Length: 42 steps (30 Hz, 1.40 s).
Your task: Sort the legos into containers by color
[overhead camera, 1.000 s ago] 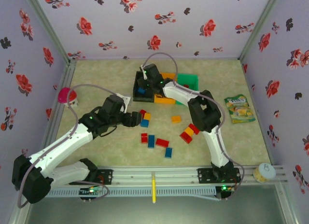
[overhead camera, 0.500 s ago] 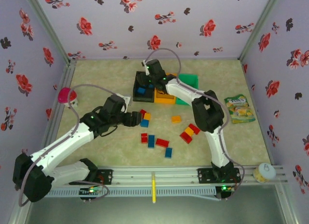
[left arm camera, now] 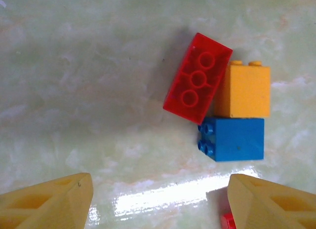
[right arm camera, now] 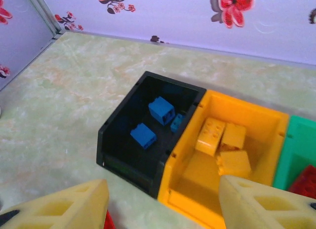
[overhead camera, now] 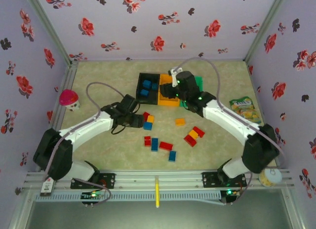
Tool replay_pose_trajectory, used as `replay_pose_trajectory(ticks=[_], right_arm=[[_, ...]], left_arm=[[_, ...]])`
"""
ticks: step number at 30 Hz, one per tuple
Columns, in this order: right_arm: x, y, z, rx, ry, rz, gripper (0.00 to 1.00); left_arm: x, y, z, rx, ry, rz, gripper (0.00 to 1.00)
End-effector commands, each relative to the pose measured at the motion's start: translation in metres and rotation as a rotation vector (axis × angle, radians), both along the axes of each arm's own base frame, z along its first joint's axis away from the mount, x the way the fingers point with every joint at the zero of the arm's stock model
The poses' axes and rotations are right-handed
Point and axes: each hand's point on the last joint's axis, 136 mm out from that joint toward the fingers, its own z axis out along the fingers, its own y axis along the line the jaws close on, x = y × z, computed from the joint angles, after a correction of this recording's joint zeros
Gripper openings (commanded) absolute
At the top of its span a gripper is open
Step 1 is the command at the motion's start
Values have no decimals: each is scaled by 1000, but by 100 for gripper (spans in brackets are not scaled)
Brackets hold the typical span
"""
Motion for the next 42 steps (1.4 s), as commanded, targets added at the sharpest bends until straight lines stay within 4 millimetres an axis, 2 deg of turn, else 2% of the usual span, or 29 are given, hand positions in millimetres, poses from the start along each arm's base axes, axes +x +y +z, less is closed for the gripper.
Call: replay_pose_trajectory(ticks=[1, 7, 10, 15, 34, 42], right_arm=[[-18, -25, -4, -14, 26, -58, 61], [-47, -57, 2, -2, 14, -112, 62], [-56, -63, -2, 3, 29, -114, 62], [-65, -72, -8, -10, 47, -129, 62], [-67, -79, -4, -33, 38, -151, 62], [-67, -81, -4, -44, 36, -153, 62]], left_arm=[[18, -1, 4, 32, -23, 7, 72], [39, -2, -8, 90, -4, -20, 72], [48, -4, -16, 123, 20, -41, 72], [52, -9, -34, 148, 68, -64, 70], [35, -51, -44, 110, 100, -210, 70], [37, -54, -48, 122, 107, -212, 70]])
